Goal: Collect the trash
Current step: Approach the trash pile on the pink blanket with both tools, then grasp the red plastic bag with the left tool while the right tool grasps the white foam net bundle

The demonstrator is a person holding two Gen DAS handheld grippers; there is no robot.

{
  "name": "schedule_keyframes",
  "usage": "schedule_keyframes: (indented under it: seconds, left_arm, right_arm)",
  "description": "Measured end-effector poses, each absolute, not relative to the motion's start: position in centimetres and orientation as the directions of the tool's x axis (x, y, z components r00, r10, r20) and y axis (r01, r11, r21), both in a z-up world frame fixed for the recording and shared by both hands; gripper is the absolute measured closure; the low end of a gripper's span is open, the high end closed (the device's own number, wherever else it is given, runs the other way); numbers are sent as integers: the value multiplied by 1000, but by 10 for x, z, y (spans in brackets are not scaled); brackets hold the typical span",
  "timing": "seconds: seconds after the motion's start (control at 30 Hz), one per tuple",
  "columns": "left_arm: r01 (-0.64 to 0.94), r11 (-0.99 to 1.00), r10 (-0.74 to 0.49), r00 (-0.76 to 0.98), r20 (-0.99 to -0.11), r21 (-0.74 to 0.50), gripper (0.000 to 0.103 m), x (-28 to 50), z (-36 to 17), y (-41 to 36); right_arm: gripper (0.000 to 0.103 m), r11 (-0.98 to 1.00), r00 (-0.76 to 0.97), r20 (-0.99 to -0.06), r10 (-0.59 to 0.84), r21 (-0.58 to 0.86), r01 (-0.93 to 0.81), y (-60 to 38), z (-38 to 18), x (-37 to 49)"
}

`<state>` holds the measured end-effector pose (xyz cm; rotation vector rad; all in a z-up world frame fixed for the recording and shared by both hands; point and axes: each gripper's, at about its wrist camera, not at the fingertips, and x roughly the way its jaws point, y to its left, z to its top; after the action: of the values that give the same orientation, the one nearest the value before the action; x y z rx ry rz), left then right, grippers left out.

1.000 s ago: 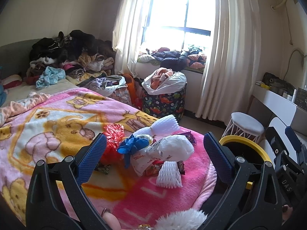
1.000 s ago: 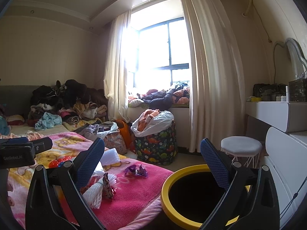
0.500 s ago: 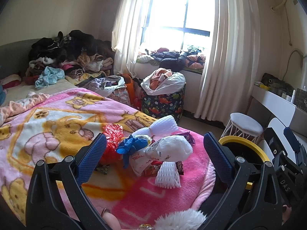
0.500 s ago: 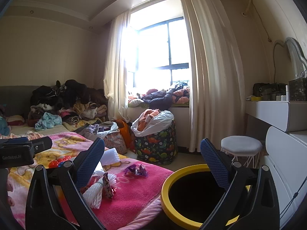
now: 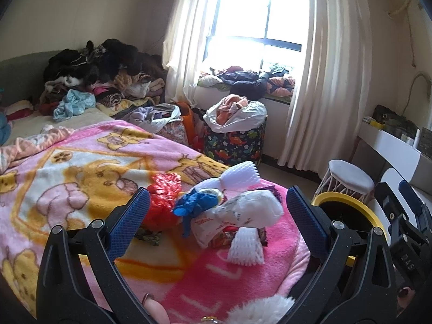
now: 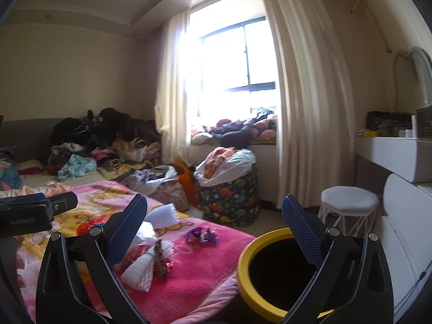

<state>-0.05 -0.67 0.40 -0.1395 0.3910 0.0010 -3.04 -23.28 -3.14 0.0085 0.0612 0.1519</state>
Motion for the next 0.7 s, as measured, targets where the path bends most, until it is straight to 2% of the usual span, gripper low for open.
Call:
schedule_keyframes:
  seconds: [0.37,0.7]
  left_arm:
    - [-135,975,58,921,-384,-177,10,-1,0,47]
    - [-203,948,81,898,-432,-246,10,10,-12,101]
  right_arm:
    - [6,941,933,-159,324,-47,-335,-181,-34,-17]
    - [6,916,901,-216,376,-60,-396,-151,-31,3]
